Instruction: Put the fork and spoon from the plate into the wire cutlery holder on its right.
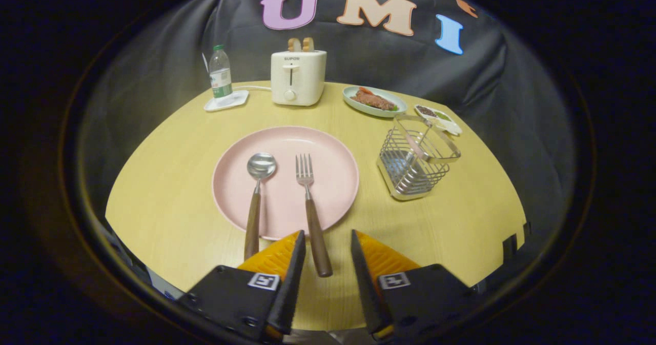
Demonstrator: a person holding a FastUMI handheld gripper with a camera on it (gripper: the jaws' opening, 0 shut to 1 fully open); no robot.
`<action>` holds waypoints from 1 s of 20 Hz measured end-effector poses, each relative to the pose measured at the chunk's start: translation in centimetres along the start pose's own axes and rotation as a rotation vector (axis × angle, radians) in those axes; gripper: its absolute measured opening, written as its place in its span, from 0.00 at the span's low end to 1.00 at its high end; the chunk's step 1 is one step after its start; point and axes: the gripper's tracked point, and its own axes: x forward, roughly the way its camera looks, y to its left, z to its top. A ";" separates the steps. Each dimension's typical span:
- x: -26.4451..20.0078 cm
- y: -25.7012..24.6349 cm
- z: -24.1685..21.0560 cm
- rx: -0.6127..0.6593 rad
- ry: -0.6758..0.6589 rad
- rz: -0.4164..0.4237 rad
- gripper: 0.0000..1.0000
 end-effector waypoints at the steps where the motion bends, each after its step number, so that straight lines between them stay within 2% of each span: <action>1: 0.3 0.0 -0.1 -0.001 0.007 0.001 0.44; 5: 0.6 0.8 -0.5 -0.018 0.024 0.026 0.25; 7: 1.6 1.5 -1.1 -0.030 0.031 0.054 0.26; 8: 0.5 1.2 -0.5 -0.038 0.032 0.032 0.23; 12: 0.5 1.4 -0.7 -0.018 0.041 0.048 0.14; 16: 0.1 0.3 -0.6 -0.002 0.034 -0.005 0.07; 20: -0.2 0.6 0.0 0.008 0.021 0.002 0.04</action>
